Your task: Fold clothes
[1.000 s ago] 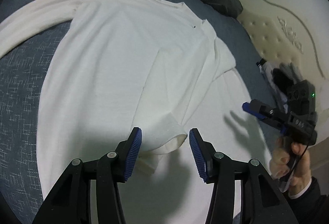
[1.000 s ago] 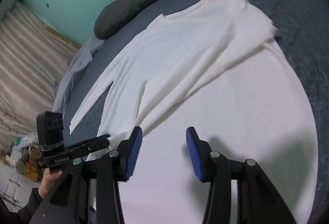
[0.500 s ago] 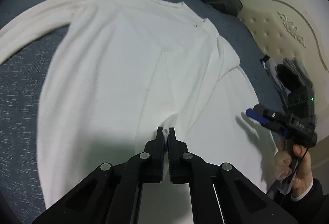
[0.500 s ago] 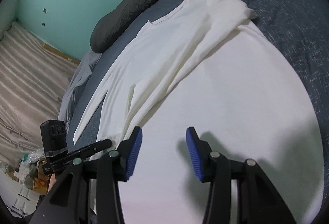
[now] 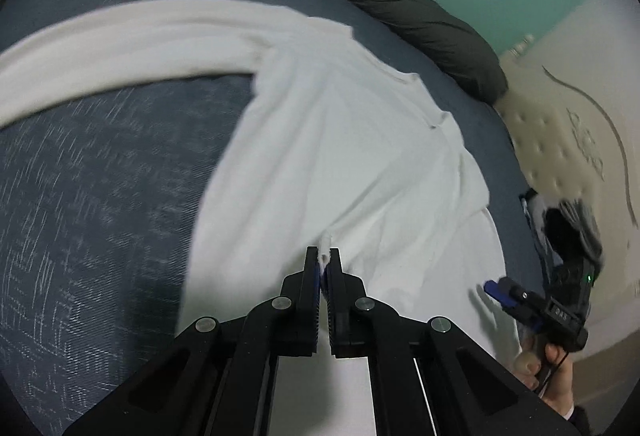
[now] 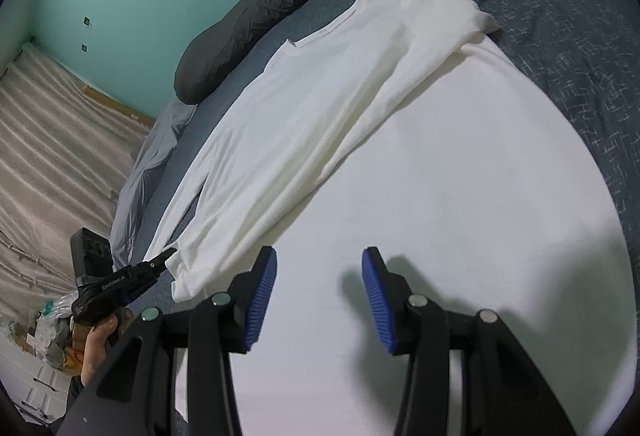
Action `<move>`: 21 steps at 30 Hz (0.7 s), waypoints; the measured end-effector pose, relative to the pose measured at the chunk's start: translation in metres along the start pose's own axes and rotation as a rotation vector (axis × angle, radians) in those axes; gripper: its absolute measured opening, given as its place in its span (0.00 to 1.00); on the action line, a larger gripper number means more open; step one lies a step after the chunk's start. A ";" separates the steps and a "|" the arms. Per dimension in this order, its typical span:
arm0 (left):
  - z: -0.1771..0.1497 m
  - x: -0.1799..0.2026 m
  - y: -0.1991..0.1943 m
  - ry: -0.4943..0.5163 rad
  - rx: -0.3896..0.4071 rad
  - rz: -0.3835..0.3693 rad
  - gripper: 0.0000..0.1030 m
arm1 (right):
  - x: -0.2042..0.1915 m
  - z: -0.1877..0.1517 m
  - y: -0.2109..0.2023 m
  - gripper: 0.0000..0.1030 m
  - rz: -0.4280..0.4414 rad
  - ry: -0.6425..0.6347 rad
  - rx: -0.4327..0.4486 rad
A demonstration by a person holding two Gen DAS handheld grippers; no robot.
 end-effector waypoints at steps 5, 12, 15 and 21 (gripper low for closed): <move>-0.004 -0.008 0.004 -0.041 -0.014 -0.003 0.03 | 0.005 0.006 -0.005 0.44 -0.017 0.006 0.006; 0.003 -0.011 0.004 -0.045 -0.004 -0.004 0.03 | 0.029 0.054 -0.020 0.46 -0.125 -0.042 0.045; 0.007 -0.016 0.001 -0.046 0.004 0.002 0.03 | 0.048 0.084 -0.022 0.46 -0.216 -0.106 0.044; 0.009 -0.023 0.003 -0.057 0.008 0.014 0.03 | 0.095 0.138 -0.012 0.46 -0.413 -0.246 0.024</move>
Point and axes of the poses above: each gripper's, at about its wrist camera, not at the fingertips, and y roughly the way its jaws point, x to its right, z to its top, the point moved 10 cm from there along y, roughly the way its jaws point, and after that the axes turned 12 degrees about x, right-handed, at the moved point
